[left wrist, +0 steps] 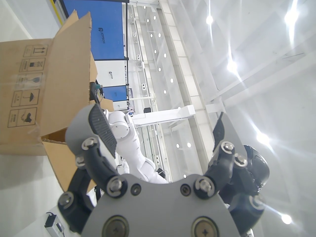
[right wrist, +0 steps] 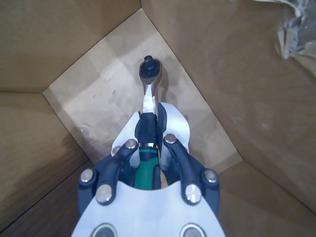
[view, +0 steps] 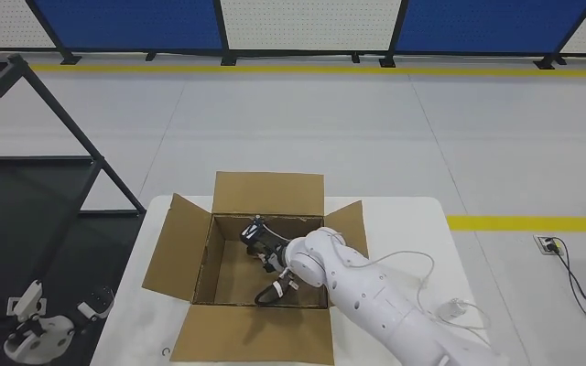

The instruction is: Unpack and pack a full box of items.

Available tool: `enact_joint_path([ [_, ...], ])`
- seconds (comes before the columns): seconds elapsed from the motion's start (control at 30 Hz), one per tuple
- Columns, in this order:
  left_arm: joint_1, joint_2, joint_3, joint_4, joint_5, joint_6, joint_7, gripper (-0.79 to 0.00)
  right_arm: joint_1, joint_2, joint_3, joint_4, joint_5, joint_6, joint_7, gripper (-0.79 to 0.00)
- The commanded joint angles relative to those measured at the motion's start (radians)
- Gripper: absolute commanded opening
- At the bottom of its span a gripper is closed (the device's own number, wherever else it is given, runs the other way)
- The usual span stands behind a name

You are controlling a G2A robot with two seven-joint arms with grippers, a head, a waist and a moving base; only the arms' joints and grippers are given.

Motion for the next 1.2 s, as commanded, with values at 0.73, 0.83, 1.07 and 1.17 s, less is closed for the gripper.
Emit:
enact_joint_path([
  [0.73,0.013,-0.007,-0.002,-0.006,-0.009,-0.007,-0.015,0.0,-0.127,0.088,0.19,-0.275,-0.083,-0.113,-0.078,-0.785],
  [0.83,0.013,-0.007,0.003,-0.01,-0.006,-0.007,-0.02,0.0,-0.233,0.149,0.286,-0.499,-0.141,-0.16,-0.05,-0.785],
  [1.07,0.01,-0.009,0.022,-0.017,0.004,-0.003,-0.032,0.0,-0.6,0.266,0.577,-1.081,-0.305,-0.171,0.073,-0.6],
  [1.17,0.009,-0.009,0.028,-0.018,0.004,-0.001,-0.031,0.0,-0.763,0.296,0.699,-1.265,-0.325,-0.183,0.065,-0.514],
])
